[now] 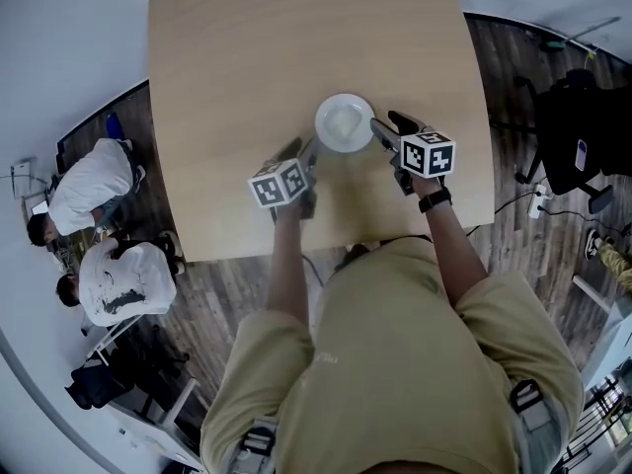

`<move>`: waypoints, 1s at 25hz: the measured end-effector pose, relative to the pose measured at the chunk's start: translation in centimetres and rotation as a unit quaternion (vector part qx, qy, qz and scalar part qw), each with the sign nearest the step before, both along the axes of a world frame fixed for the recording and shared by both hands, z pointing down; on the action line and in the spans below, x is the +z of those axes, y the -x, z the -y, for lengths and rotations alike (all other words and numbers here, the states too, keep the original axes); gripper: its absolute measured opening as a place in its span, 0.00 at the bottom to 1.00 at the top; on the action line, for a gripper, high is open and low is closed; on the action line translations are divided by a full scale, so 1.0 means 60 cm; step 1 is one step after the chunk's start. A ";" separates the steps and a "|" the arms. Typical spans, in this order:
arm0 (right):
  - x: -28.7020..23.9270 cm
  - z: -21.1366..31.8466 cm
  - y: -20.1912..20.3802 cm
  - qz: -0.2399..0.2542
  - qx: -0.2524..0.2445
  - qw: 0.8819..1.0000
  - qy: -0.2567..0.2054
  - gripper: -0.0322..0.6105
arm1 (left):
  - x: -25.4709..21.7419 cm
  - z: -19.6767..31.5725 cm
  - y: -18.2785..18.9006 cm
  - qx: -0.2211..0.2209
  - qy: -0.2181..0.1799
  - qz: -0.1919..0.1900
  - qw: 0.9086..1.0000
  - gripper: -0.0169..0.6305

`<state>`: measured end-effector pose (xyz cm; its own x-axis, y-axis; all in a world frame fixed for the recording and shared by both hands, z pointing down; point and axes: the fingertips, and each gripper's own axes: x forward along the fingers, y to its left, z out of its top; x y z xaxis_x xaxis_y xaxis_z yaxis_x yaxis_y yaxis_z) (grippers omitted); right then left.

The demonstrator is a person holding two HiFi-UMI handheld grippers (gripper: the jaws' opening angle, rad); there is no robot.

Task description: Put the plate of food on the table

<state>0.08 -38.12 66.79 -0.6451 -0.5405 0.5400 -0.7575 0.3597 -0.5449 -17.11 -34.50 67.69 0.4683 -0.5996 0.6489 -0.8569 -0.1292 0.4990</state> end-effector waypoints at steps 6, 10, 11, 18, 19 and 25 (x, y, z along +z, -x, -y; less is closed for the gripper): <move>-0.055 -0.040 0.001 -0.080 -0.034 0.992 -0.089 0.40 | -0.068 -0.034 0.003 0.014 -0.073 0.042 0.996 0.24; -0.095 -0.073 0.006 -0.143 -0.049 0.978 -0.141 0.40 | -0.115 -0.062 0.010 0.026 -0.128 0.065 0.989 0.23; -0.108 -0.082 0.006 -0.159 -0.049 0.974 -0.156 0.39 | -0.129 -0.071 0.011 0.029 -0.144 0.073 0.987 0.22; -0.209 -0.143 0.030 -0.147 -0.006 0.962 -0.230 0.35 | -0.220 -0.132 0.022 0.030 -0.235 0.127 0.963 0.17; -0.222 -0.157 0.029 -0.135 0.005 0.963 -0.233 0.34 | -0.231 -0.146 0.019 0.028 -0.247 0.130 0.960 0.16; -0.310 -0.240 0.023 -0.106 0.057 0.951 -0.285 0.27 | -0.293 -0.225 0.012 0.018 -0.293 0.140 0.946 0.13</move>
